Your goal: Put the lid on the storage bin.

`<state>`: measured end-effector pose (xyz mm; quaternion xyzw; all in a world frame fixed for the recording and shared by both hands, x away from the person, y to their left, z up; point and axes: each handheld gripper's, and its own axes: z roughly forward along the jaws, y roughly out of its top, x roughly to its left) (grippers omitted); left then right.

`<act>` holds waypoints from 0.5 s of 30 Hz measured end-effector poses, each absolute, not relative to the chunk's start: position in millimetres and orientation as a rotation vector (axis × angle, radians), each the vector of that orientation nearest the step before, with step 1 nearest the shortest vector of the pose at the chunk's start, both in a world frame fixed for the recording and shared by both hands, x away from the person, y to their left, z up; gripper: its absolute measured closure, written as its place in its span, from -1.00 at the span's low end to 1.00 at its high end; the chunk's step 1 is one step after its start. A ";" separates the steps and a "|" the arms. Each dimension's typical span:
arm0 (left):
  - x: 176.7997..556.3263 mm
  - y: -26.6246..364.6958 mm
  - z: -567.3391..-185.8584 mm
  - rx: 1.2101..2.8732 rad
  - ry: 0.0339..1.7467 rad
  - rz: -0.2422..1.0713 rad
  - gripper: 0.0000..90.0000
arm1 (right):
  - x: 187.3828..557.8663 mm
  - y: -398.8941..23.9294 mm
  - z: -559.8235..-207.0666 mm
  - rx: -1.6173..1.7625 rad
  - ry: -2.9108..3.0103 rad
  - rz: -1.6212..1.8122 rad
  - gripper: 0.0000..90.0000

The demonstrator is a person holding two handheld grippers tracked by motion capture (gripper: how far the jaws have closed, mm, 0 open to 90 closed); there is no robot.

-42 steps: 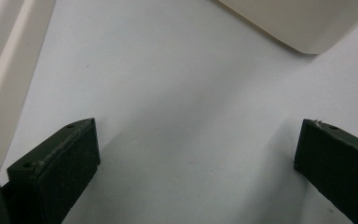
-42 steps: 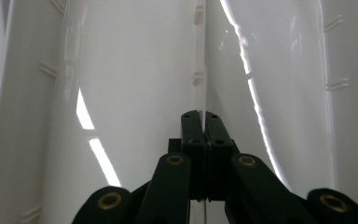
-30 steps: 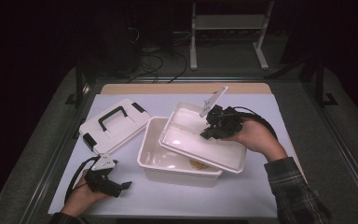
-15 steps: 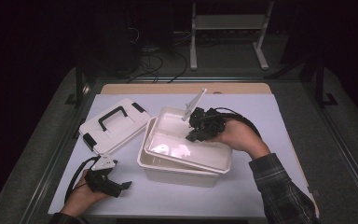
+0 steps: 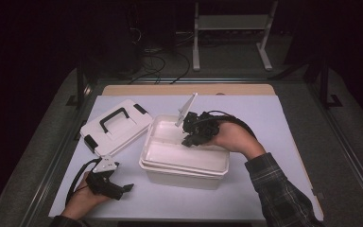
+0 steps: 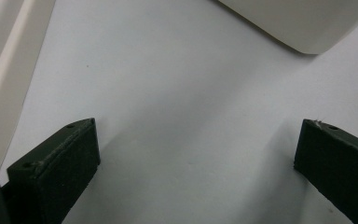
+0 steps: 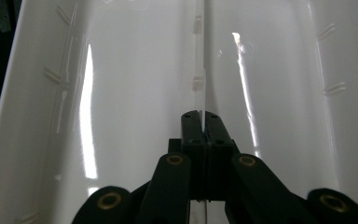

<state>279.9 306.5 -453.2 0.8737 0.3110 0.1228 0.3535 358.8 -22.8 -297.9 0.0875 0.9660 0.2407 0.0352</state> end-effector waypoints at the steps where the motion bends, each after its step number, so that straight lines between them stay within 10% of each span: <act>1: 279.9 306.5 -453.2 2.259 0.805 0.317 -1.00 | 359.4 -21.9 -298.2 0.270 2.973 0.736 0.97; 15: 279.9 306.6 -453.2 2.261 0.803 0.318 -1.00 | 364.0 -14.1 -306.1 0.204 2.975 0.720 0.97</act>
